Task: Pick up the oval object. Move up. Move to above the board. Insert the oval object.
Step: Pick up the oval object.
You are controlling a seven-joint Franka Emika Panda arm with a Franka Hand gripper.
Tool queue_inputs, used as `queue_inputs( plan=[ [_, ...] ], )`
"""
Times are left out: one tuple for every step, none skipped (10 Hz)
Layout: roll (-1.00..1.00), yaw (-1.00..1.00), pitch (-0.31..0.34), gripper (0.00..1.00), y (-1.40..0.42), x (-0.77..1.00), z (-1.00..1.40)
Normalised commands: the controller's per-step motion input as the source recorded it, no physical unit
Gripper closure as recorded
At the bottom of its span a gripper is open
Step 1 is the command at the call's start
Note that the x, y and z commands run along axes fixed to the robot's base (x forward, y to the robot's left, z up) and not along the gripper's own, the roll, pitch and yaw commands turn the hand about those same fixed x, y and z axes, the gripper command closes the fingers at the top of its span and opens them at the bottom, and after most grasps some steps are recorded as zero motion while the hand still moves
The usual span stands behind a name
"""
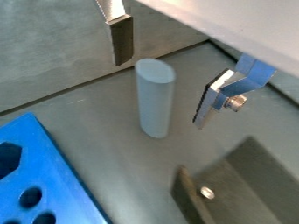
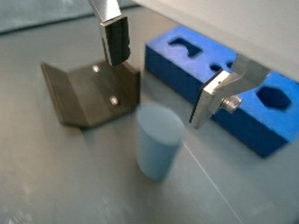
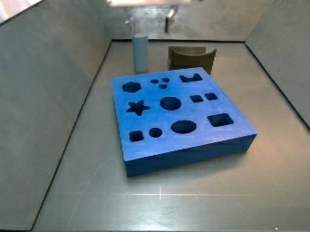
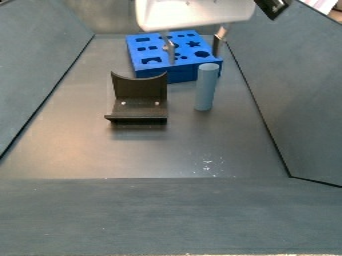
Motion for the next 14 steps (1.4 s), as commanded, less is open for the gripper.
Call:
queue_inputs(
  plan=[
    [0.04, 0.03, -0.219, 0.00, 0.00, -0.65, -0.68],
    [-0.04, 0.00, -0.134, 0.00, 0.00, -0.38, -0.20],
    [-0.04, 0.00, -0.066, 0.00, 0.00, -0.05, -0.01],
    [-0.14, 0.01, -0.046, 0.00, 0.22, 0.00, 0.00],
    [-0.19, 0.05, -0.037, 0.00, 0.35, 0.00, 0.00],
    [-0.09, 0.07, -0.023, 0.00, 0.11, 0.00, 0.00],
    [0.00, 0.00, -0.010, 0.00, 0.00, 0.00, 0.00],
    [0.00, 0.00, -0.009, 0.00, 0.00, 0.00, -0.09],
    [0.00, 0.00, -0.186, 0.00, 0.00, -0.11, -0.74],
    [-0.03, 0.00, -0.217, 0.00, 0.10, -0.07, -0.72],
    [-0.04, 0.00, -0.097, 0.00, 0.07, 0.00, -0.30],
    [-0.01, 0.00, 0.000, 0.00, 0.00, 0.00, 0.00],
    [0.00, 0.00, 0.000, 1.00, 0.00, 0.00, 0.00],
    [0.00, 0.00, 0.000, 1.00, 0.00, 0.00, 0.00]
  ],
)
